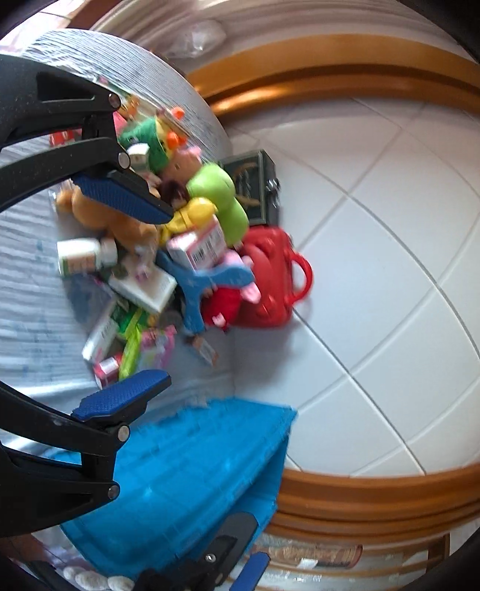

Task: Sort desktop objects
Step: 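Move both grippers back over the pile on the table, then grasp the red-white ointment box with the left gripper while the right grasps a white pill bottle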

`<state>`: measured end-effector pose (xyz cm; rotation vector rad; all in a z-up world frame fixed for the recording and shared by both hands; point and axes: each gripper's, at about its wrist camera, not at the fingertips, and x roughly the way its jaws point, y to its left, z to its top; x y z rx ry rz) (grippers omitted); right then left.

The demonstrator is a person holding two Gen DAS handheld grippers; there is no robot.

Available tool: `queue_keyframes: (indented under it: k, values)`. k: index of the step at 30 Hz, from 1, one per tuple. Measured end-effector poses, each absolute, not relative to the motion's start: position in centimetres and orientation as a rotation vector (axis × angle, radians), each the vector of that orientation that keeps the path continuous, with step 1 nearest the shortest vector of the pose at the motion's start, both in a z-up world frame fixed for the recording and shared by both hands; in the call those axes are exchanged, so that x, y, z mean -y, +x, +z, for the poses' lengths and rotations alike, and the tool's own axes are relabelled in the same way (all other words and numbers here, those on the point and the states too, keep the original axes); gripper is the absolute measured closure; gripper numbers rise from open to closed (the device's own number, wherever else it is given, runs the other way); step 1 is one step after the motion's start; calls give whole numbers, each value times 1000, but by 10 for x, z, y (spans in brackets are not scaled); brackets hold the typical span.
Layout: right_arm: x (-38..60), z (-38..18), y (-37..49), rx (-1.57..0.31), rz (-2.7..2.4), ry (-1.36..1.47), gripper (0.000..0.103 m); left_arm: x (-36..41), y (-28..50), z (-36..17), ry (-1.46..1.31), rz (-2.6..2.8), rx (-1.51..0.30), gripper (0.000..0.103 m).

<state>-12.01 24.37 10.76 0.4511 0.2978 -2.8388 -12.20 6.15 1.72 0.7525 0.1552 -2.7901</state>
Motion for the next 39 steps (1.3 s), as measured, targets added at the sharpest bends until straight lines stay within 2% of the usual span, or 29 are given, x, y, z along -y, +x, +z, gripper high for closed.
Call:
queue_keyframes:
  k: [7,17,24,30,34,36,38,39]
  values:
    - [-168,54,-148,-350,-2691,679,0,47,-107,-63,1013,-2563,-176,22]
    - [-101,-70,-199,-406,-2506,1150,0,167,-95,-192,1402,-2391,-260,22]
    - [-81,-129,-213,-381,-2444,1366,0,173,-113,-224,1540,-2524,-210,22]
    - [-71,-155,-224,-326,-2429,1470,0,164,-137,-250,1614,-2559,-45,22]
    - [-63,-167,-237,-292,-2433,1497,0,158,-146,-266,1673,-2553,-67,22]
    - [-60,-173,-244,-258,-2426,1522,0,155,-144,-267,1665,-2550,-79,24]
    - [-58,-179,-248,-222,-2406,1553,0,152,-138,-267,1666,-2547,-130,35]
    - [-57,-181,-249,-223,-2401,1559,5,152,-135,-267,1669,-2544,-163,37]
